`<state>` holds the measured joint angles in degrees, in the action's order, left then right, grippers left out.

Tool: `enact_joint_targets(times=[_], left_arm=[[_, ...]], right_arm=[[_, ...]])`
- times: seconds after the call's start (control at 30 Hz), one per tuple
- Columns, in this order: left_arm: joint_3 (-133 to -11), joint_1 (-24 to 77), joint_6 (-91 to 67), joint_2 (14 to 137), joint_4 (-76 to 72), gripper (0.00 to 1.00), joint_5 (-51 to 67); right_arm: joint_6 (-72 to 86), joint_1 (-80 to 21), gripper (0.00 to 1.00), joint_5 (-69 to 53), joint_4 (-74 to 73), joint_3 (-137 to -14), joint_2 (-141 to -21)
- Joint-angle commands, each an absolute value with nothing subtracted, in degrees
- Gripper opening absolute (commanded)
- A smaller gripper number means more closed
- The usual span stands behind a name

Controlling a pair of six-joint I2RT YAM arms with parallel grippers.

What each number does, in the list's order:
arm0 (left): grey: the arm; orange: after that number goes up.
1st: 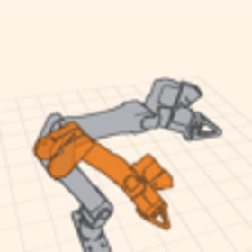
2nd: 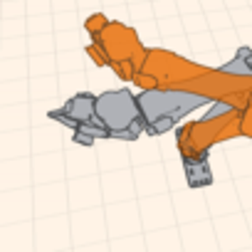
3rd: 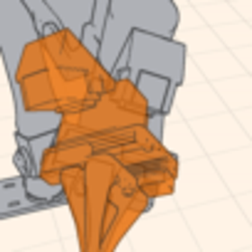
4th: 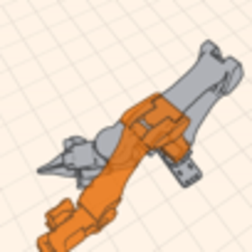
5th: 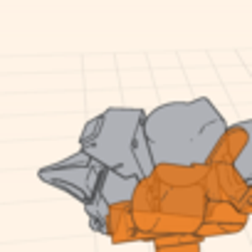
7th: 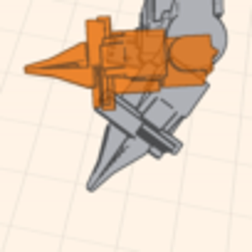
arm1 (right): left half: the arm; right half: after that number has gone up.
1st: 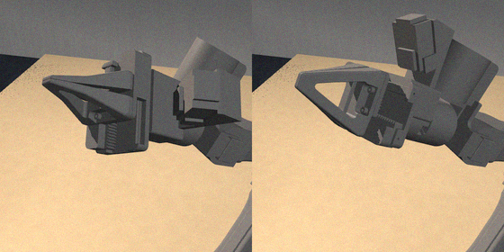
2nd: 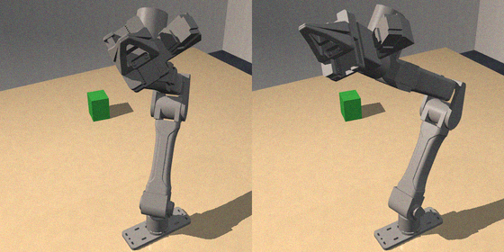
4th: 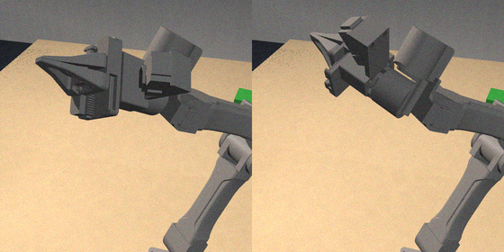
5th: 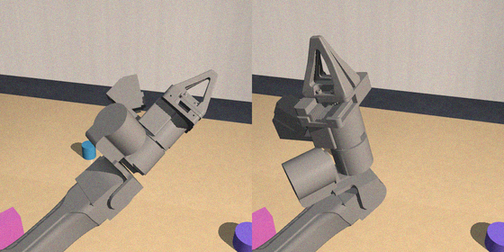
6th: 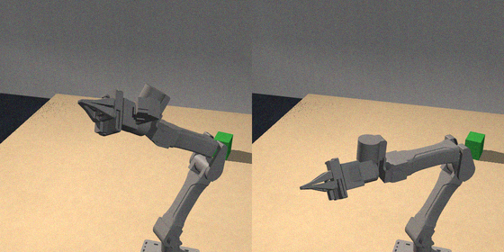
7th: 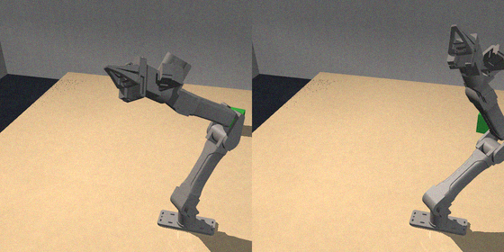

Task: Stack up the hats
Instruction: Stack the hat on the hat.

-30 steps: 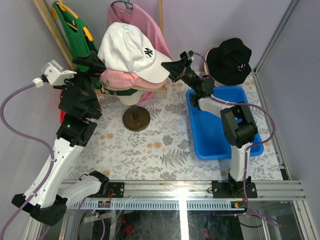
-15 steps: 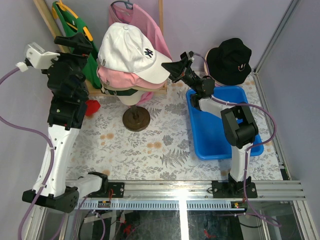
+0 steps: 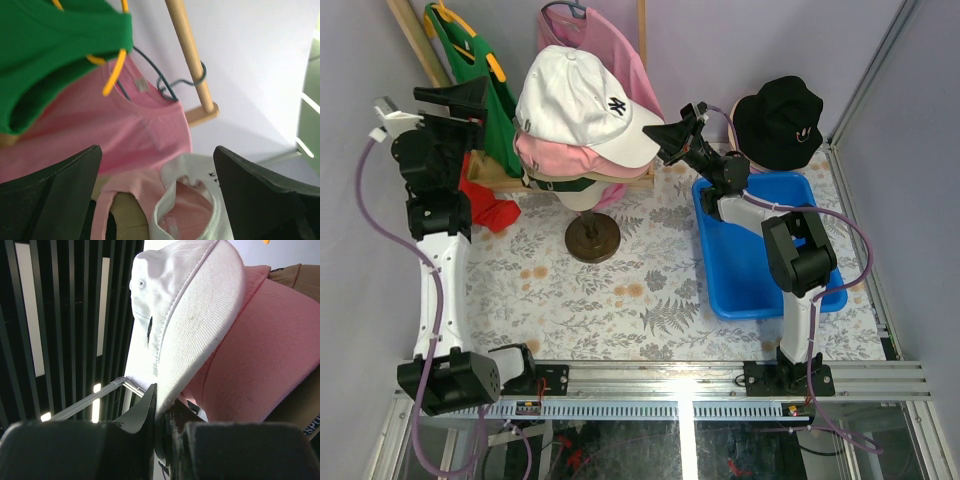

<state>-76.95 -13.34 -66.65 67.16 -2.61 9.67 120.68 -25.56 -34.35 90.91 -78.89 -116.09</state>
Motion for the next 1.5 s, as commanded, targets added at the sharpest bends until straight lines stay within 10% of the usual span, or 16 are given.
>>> enact_joint_targets(times=[0.0,1.47], left_arm=[[-73.6,-14.1,-78.7,68.3,-20.5,0.92,24.9],[-72.6,-14.5,-77.0,68.9,-8.9,0.5,34.3]], right_arm=[[144.7,-26.0,0.01,-36.0,97.3,-81.7,-114.6],[143.5,-26.0,0.01,-36.5,95.8,-82.2,-114.9]])
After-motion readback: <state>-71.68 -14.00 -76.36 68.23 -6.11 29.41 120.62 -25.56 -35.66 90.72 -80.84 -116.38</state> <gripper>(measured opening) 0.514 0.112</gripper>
